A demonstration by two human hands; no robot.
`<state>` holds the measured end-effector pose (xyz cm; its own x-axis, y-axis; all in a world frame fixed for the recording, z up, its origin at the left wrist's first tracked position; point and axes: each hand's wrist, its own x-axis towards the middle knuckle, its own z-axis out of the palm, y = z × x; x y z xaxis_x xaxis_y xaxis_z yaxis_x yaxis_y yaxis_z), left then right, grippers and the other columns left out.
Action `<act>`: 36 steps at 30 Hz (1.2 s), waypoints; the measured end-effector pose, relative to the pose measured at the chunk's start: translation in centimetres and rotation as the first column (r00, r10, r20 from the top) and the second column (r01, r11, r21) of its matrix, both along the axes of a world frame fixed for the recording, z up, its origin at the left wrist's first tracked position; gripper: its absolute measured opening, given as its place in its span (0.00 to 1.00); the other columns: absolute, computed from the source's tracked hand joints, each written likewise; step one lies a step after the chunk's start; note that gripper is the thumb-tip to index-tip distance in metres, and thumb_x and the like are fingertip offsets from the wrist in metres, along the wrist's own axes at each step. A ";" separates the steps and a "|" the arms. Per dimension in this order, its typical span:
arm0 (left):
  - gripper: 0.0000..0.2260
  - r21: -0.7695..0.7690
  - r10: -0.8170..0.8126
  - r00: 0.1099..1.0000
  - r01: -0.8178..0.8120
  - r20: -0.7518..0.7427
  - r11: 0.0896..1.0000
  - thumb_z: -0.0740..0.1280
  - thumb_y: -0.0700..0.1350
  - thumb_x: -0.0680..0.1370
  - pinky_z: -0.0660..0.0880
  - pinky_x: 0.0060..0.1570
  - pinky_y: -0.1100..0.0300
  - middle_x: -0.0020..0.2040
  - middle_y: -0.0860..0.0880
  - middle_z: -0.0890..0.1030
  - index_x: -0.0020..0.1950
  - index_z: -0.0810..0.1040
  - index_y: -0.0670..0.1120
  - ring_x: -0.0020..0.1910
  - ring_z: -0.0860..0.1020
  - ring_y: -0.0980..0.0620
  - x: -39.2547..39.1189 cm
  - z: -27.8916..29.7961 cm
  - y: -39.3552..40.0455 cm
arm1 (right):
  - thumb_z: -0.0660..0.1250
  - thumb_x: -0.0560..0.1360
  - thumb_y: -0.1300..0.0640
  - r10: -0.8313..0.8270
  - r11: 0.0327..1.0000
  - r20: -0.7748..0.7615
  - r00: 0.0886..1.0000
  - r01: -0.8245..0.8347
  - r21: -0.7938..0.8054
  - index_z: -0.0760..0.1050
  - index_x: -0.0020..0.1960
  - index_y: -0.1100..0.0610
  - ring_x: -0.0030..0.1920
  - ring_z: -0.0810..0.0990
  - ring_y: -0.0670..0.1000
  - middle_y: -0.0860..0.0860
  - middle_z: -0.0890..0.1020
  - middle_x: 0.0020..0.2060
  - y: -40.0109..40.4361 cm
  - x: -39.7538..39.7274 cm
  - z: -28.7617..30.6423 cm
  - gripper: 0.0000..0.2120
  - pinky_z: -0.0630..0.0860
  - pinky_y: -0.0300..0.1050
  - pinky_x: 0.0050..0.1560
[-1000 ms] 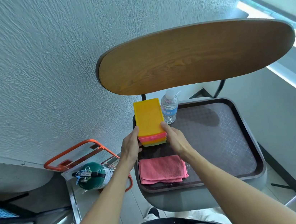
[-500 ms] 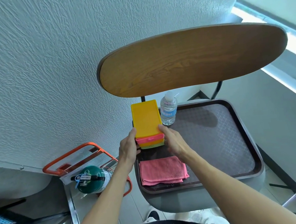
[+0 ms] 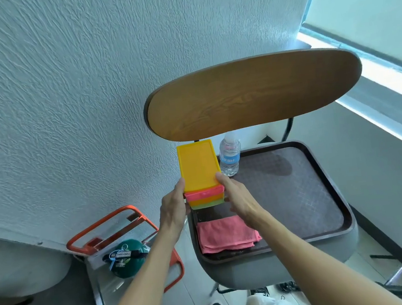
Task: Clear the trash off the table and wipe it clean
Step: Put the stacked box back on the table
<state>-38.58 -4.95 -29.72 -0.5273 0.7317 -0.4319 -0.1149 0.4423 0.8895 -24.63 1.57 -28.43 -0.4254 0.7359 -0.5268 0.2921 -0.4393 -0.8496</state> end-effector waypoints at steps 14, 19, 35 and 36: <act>0.21 0.152 -0.091 0.992 0.103 -0.084 0.983 0.56 0.59 0.82 0.73 0.37 0.59 0.42 0.48 0.83 0.42 0.81 0.49 0.42 0.81 0.51 0.7 7.1 -2.0 | 0.53 0.81 0.38 -0.087 0.985 -0.017 0.996 0.089 0.146 0.76 0.49 0.44 0.50 0.78 0.44 0.45 0.81 0.50 -3.2 1.3 6.2 0.16 0.67 0.45 0.49; 0.24 0.170 -0.163 0.979 0.183 -0.127 0.968 0.57 0.63 0.80 0.80 0.49 0.48 0.45 0.43 0.85 0.39 0.82 0.48 0.46 0.83 0.44 1.4 10.3 -1.6 | 0.53 0.73 0.27 -0.192 0.945 0.015 0.981 0.180 0.274 0.82 0.55 0.54 0.54 0.82 0.52 0.52 0.85 0.52 -4.1 2.5 9.0 0.35 0.74 0.54 0.62; 0.26 0.319 -0.457 0.876 0.482 -0.156 0.816 0.54 0.65 0.79 0.74 0.44 0.55 0.38 0.51 0.85 0.41 0.84 0.50 0.44 0.81 0.50 9.0 20.2 0.6 | 0.46 0.64 0.17 -0.512 0.753 0.070 0.856 0.408 0.517 0.81 0.56 0.60 0.56 0.81 0.61 0.59 0.84 0.53 -5.9 10.3 18.1 0.52 0.74 0.62 0.61; 0.26 0.332 -0.479 0.863 0.505 -0.163 0.797 0.54 0.65 0.79 0.73 0.42 0.56 0.36 0.52 0.84 0.40 0.83 0.50 0.43 0.81 0.50 9.7 20.9 0.9 | 0.46 0.66 0.19 -0.527 0.733 0.057 0.848 0.420 0.535 0.83 0.53 0.59 0.55 0.81 0.60 0.58 0.85 0.51 -6.0 11.1 18.8 0.49 0.74 0.62 0.61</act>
<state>-28.84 -4.07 -8.82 -0.0725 0.9947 -0.0729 0.0980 0.0799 0.9920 -13.56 -4.47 -9.63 0.1189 0.9901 -0.0746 0.3381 -0.1111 -0.9345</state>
